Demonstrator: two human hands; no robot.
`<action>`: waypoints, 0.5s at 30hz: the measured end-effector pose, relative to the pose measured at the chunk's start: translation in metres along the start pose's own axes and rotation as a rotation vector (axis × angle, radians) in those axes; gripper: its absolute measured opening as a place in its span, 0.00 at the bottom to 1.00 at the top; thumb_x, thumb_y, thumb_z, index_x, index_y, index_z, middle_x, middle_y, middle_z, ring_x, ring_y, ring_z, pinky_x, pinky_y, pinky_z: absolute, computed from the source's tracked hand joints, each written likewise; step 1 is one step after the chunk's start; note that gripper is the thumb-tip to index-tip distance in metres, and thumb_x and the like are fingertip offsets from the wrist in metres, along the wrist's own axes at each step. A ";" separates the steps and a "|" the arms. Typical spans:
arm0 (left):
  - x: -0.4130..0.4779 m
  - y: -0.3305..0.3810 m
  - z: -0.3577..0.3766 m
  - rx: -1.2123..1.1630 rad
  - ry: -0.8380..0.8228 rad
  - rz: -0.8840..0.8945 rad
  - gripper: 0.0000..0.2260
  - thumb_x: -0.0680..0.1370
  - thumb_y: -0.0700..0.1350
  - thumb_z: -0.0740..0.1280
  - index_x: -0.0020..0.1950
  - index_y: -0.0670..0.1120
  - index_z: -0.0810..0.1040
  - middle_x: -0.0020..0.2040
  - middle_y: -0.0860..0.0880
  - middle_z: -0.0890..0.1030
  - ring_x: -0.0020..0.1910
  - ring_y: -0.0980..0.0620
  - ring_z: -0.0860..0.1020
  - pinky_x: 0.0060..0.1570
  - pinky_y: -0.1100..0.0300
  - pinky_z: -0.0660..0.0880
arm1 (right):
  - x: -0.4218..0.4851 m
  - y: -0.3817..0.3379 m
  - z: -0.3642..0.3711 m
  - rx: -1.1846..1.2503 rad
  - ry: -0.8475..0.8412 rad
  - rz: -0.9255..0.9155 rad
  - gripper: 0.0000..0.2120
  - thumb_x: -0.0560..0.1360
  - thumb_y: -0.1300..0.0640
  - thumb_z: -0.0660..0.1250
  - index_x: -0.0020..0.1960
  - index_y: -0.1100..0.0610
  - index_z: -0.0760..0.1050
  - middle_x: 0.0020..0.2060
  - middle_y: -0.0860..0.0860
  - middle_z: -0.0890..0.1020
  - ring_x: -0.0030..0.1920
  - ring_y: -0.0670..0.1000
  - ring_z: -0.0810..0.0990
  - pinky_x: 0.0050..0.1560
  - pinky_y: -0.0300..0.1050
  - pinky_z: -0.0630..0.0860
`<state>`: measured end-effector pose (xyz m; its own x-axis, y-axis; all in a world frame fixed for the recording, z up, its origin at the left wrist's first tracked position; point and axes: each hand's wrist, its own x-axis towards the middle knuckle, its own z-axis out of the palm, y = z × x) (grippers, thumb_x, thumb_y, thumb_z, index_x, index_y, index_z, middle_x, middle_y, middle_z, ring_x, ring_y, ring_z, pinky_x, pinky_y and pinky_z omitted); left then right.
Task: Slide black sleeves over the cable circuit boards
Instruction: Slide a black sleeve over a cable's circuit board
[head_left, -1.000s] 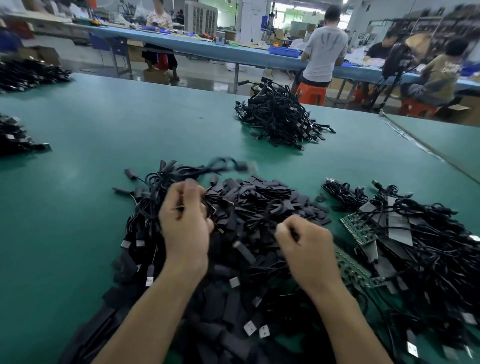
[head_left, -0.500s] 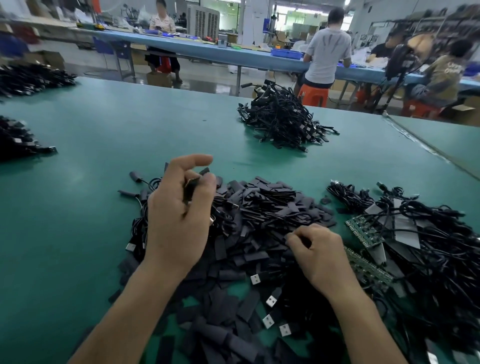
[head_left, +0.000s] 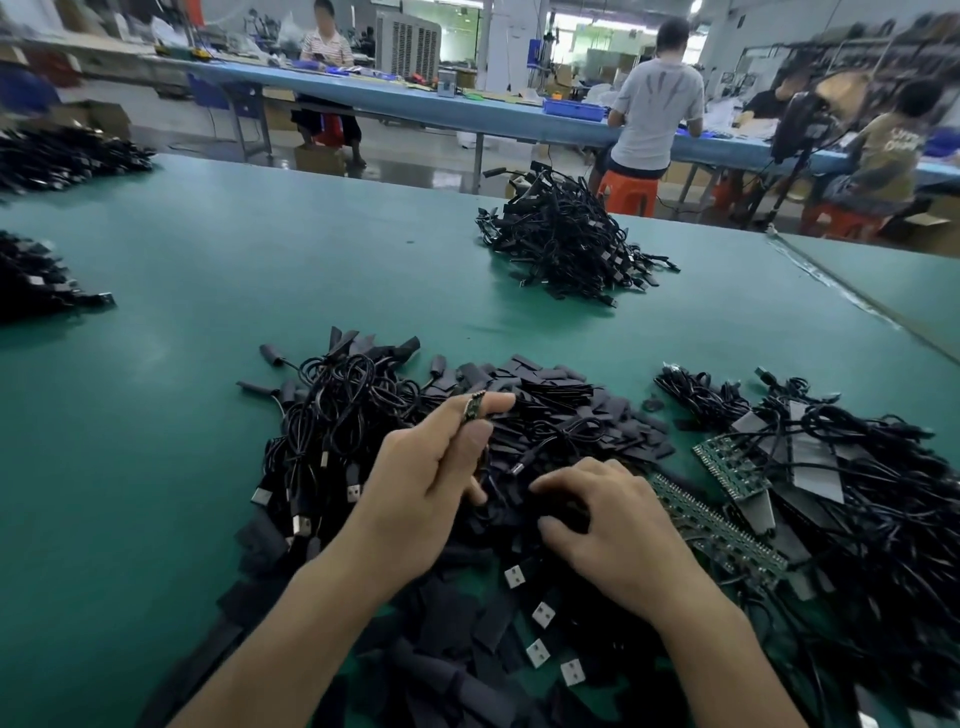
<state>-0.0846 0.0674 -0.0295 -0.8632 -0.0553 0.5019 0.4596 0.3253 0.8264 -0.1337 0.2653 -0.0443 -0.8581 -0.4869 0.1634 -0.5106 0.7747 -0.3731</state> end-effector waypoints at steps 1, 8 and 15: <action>-0.001 -0.002 0.001 0.026 -0.002 0.002 0.11 0.82 0.54 0.57 0.63 0.58 0.73 0.29 0.57 0.70 0.25 0.58 0.67 0.28 0.59 0.71 | 0.000 0.001 0.000 0.006 -0.012 0.002 0.17 0.73 0.41 0.67 0.61 0.39 0.77 0.49 0.33 0.72 0.52 0.40 0.68 0.60 0.43 0.65; -0.008 -0.028 0.005 0.127 0.003 -0.174 0.05 0.84 0.45 0.59 0.48 0.50 0.68 0.29 0.58 0.70 0.25 0.58 0.64 0.25 0.66 0.61 | 0.000 -0.005 0.004 -0.019 0.019 -0.030 0.20 0.70 0.31 0.66 0.58 0.38 0.78 0.47 0.35 0.74 0.52 0.40 0.70 0.54 0.41 0.62; -0.011 -0.038 0.004 0.048 0.083 -0.248 0.05 0.84 0.43 0.59 0.54 0.53 0.72 0.34 0.55 0.76 0.29 0.57 0.70 0.30 0.60 0.69 | -0.002 -0.012 0.008 -0.009 0.063 0.004 0.19 0.73 0.31 0.63 0.56 0.41 0.80 0.46 0.36 0.76 0.52 0.41 0.73 0.57 0.43 0.67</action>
<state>-0.0931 0.0593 -0.0673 -0.9271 -0.2157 0.3066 0.2241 0.3368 0.9145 -0.1254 0.2541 -0.0478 -0.8617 -0.4578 0.2189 -0.5074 0.7804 -0.3653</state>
